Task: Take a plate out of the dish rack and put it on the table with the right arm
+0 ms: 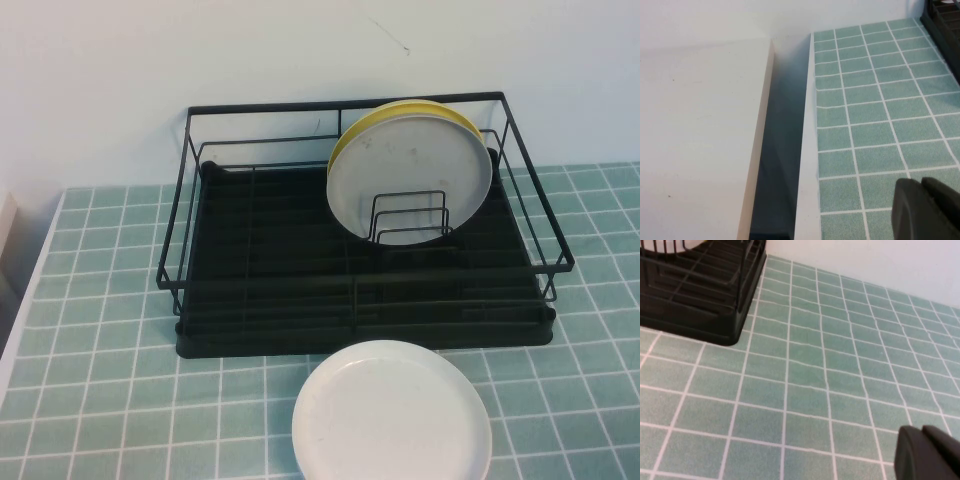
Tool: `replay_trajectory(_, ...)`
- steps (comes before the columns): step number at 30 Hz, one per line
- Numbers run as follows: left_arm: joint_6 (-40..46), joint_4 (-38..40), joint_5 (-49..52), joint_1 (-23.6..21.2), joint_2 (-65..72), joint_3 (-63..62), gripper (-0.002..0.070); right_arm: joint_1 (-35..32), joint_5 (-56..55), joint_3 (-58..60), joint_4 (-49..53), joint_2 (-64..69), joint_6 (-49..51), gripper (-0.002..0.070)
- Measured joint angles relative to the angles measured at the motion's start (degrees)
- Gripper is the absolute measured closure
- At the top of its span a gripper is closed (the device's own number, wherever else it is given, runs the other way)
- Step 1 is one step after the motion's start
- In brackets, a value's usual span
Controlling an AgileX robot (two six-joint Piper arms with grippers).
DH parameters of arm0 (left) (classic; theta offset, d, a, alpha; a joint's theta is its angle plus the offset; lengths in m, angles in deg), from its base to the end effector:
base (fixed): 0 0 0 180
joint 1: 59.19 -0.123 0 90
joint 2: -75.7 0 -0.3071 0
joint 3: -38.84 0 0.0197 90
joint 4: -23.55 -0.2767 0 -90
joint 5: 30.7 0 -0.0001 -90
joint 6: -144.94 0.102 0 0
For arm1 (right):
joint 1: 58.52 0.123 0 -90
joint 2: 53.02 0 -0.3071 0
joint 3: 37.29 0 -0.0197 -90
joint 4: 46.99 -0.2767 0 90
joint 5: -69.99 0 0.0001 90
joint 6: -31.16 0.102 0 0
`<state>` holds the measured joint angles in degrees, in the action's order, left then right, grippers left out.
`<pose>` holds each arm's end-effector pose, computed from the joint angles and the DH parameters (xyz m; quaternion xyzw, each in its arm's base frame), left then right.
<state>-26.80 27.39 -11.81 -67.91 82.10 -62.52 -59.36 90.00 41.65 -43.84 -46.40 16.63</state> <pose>0.0673 0.0081 0.1762 -0.0214 0.7871 0.0631 0.6132 0.0675 -0.0029 0.1720 -0.1097 0.7886 -0.1038 0.5961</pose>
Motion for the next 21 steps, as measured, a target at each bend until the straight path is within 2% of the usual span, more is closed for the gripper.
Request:
replay_trajectory(10,0.00,0.00,0.00,0.00,0.00,0.00,0.0678,0.00,0.00,0.00,-0.28,0.00,-0.70,0.0678)
replay_trajectory(21,0.00,0.00,0.00,0.00,0.00,0.00,0.0678,0.00,0.00,0.00,-11.38,0.00,-0.80,0.0678)
